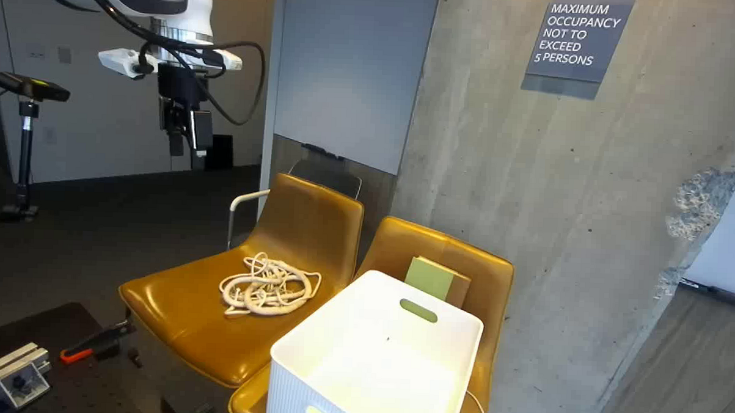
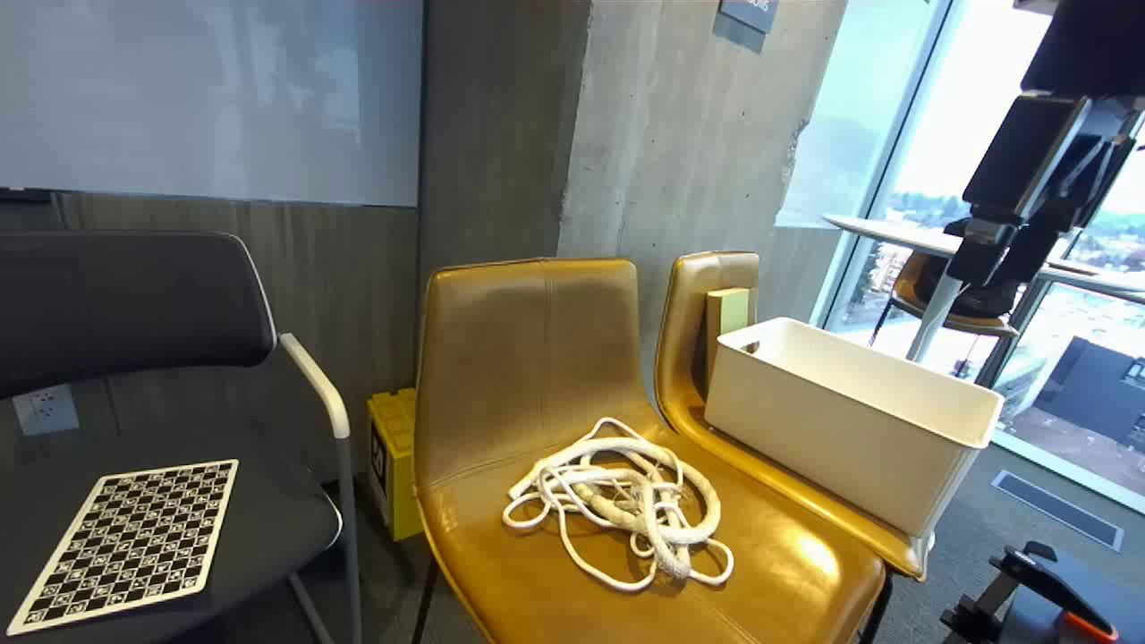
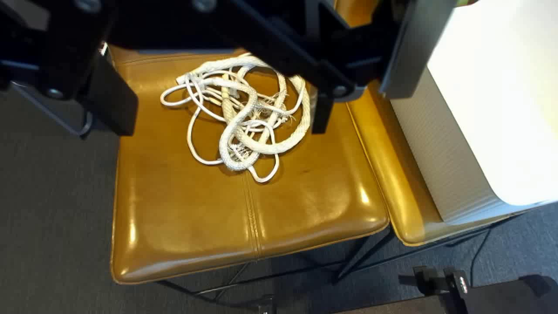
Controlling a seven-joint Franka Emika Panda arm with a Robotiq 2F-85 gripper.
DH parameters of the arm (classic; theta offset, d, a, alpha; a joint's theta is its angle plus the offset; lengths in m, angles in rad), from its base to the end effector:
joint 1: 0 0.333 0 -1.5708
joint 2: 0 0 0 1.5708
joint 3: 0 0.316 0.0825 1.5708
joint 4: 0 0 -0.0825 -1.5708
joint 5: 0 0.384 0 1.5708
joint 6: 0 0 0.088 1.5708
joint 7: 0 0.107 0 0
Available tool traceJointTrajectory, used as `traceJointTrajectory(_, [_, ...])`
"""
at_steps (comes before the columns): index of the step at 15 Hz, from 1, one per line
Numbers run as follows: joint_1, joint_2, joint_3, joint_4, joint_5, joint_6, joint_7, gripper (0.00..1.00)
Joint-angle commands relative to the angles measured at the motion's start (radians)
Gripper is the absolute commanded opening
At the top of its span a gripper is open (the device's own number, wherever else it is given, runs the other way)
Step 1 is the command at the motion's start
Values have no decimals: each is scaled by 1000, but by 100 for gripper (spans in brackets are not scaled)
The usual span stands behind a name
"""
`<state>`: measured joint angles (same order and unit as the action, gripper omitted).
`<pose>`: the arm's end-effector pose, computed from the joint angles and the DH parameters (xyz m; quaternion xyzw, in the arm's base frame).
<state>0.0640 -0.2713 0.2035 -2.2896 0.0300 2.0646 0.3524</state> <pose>0.4522 0.1293 0.4622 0.9983 -0.0523 0.0238 0.0069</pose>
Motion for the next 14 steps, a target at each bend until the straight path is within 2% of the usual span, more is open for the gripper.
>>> traceJointTrajectory(1, [12, 1, -11, 2, -4, -2, 3, 100])
traceJointTrajectory(11, [12, 1, -11, 2, -4, -2, 3, 100])
traceJointTrajectory(14, [28, 2, 7, 19, 19, 4, 47, 100])
